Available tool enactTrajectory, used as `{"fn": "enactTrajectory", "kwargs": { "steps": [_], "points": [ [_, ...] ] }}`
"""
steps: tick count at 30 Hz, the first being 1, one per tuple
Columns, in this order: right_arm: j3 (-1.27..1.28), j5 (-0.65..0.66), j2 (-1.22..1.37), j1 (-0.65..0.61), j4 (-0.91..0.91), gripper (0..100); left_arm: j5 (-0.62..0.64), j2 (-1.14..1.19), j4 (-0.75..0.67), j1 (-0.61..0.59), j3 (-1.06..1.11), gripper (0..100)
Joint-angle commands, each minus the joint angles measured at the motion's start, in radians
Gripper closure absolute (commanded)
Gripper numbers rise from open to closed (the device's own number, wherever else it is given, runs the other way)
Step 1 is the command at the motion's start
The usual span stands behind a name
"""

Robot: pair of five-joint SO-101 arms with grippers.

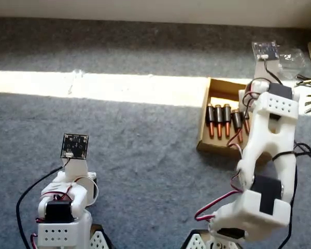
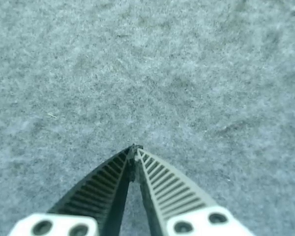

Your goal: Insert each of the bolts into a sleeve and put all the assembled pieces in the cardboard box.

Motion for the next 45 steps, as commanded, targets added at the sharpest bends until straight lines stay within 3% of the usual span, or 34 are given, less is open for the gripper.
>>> {"fn": "enactTrajectory", "kwargs": {
  "steps": [1,6,25,36,45],
  "points": [
    [-0.047,-0.009,-0.165,-0.061,0.071,91.9,0.005,-0.010,0.005,-0.007,0.022,99],
    [-0.047,-0.109,-0.311,-0.107,0.151,99.3,0.005,-0.010,0.005,-0.010,0.022,99],
    [-0.021,-0.118,-0.797,-0.337,0.556,99.3,0.006,-0.010,0.005,-0.013,0.022,99],
    [0.481,-0.118,-1.210,-0.332,0.354,99.3,0.006,-0.010,0.005,-0.013,0.022,99],
    [0.708,-0.161,-1.471,-0.329,0.338,99.3,0.005,-0.010,0.005,-0.012,0.022,99]
  ]
}}
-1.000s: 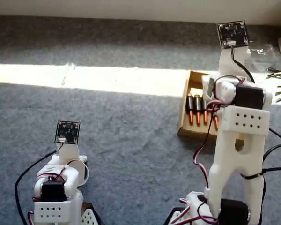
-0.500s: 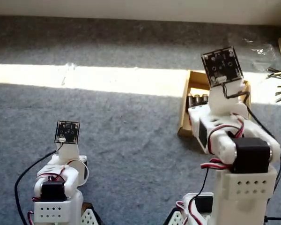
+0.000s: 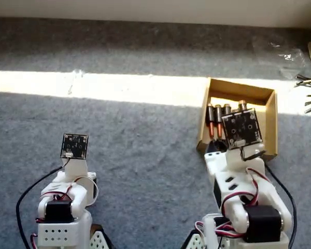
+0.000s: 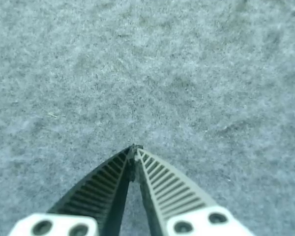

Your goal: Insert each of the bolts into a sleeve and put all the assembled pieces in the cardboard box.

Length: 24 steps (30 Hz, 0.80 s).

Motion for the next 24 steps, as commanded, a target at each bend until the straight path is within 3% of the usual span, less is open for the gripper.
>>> {"fn": "enactTrajectory", "kwargs": {
  "steps": [1,7,24],
  "points": [
    [0.022,-0.015,-0.067,0.012,-0.033,99.3,0.005,-0.010,0.005,-0.010,0.022,99],
    [0.059,-0.006,-0.130,0.105,-0.033,99.3,0.005,-0.010,0.005,-0.010,0.022,99],
    [0.430,0.052,-0.395,0.111,-0.183,99.3,0.005,-0.010,0.005,-0.010,0.022,99]
  ]
}}
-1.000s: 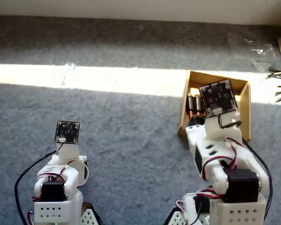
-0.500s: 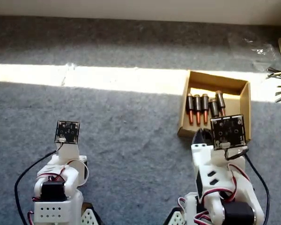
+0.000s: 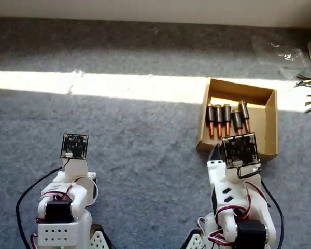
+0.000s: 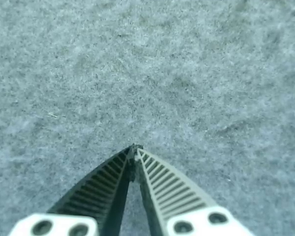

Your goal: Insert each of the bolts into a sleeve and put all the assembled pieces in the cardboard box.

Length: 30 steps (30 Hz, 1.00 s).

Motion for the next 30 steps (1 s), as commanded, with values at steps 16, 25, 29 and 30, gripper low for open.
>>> {"fn": "enactTrajectory", "kwargs": {
  "steps": [16,25,29,30],
  "points": [
    [0.364,0.011,-0.093,0.005,-0.070,99.3,0.005,-0.010,0.005,-0.010,0.022,99],
    [0.504,0.009,-0.093,0.007,-0.070,99.3,0.005,-0.010,0.005,-0.010,0.022,99],
    [0.547,0.009,-0.093,0.005,-0.070,99.3,0.005,-0.010,0.005,-0.010,0.022,99],
    [0.556,0.009,-0.093,0.005,-0.067,99.3,0.005,-0.010,0.005,-0.010,0.022,99]
  ]
}}
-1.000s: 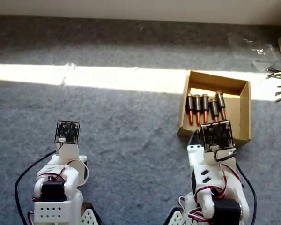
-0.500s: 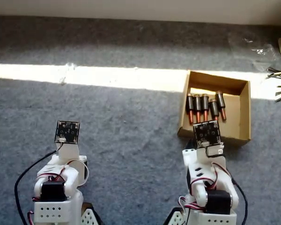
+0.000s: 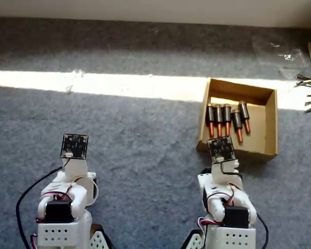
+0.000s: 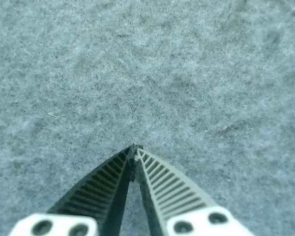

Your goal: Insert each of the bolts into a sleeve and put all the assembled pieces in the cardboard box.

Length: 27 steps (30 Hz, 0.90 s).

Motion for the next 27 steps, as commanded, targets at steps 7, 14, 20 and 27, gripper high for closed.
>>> {"fn": "enactTrajectory", "kwargs": {
  "steps": [7,14,20,27],
  "points": [
    [0.117,-0.060,-0.007,0.004,0.024,99.3,0.005,-0.010,0.005,-0.010,0.022,99],
    [0.120,-0.198,-0.005,0.005,0.022,98.9,0.005,-0.010,0.005,-0.010,0.022,99],
    [0.119,-0.199,-0.005,0.007,0.071,99.2,0.005,-0.010,0.005,-0.010,0.022,99],
    [0.117,-0.203,-0.005,0.007,0.073,99.3,0.006,-0.010,0.005,-0.010,0.022,99]
  ]
}}
